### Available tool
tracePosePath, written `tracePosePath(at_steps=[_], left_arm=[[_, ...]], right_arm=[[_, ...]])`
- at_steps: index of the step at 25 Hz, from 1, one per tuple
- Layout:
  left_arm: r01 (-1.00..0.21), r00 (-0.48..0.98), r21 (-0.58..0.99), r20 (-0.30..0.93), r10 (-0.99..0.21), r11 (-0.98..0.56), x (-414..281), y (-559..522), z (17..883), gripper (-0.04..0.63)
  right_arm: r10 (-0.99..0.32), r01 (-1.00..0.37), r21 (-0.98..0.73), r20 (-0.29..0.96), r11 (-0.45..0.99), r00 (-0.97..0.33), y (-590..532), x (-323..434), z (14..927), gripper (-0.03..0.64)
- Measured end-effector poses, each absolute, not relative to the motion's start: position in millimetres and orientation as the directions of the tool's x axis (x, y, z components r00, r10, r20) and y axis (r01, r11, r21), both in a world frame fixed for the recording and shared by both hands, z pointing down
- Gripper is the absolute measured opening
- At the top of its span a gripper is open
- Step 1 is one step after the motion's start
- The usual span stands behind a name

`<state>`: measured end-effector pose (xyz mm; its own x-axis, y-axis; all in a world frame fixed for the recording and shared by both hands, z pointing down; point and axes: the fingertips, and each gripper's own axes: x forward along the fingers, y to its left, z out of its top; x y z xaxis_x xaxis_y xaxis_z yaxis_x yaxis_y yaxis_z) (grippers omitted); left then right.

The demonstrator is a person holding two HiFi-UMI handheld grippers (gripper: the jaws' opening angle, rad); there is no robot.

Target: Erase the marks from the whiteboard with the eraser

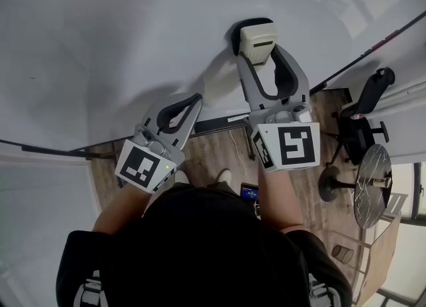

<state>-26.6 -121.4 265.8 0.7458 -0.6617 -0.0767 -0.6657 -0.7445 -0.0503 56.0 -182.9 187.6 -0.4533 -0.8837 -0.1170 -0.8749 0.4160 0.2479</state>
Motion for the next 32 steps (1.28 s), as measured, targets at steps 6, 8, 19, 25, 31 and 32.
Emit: tracePosePath(at_steps=[6, 8, 19, 25, 31, 32], left_arm=[[-0.688, 0.725, -0.053, -0.079, -0.684, -0.723, -30, -139, 285, 0.006], [-0.698, 0.716, -0.054, -0.083, -0.693, -0.714, -29, -141, 287, 0.006], [-0.732, 0.681, -0.059, -0.082, -0.728, -0.679, -25, -147, 276, 0.006], [-0.711, 0.703, -0.060, -0.091, -0.705, -0.701, -42, -149, 280, 0.006], [-0.712, 0.702, -0.077, -0.116, -0.703, -0.698, -49, -148, 253, 0.006], [-0.710, 0.703, -0.078, -0.120, -0.701, -0.699, -49, -147, 250, 0.006]], right_arm=[[-0.901, -0.902, 0.199, -0.133, 0.384, -0.413, -207, 92, 206, 0.224], [-0.910, -0.912, 0.193, -0.138, 0.362, -0.390, -211, 106, 207, 0.224], [-0.906, -0.913, 0.164, -0.146, 0.374, -0.397, -210, 125, 201, 0.222], [-0.901, -0.902, 0.198, -0.130, 0.384, -0.413, -195, 87, 207, 0.222], [-0.864, -0.848, 0.268, -0.093, 0.457, -0.495, -174, 25, 200, 0.222], [-0.863, -0.847, 0.273, -0.096, 0.456, -0.496, -174, 22, 197, 0.222]])
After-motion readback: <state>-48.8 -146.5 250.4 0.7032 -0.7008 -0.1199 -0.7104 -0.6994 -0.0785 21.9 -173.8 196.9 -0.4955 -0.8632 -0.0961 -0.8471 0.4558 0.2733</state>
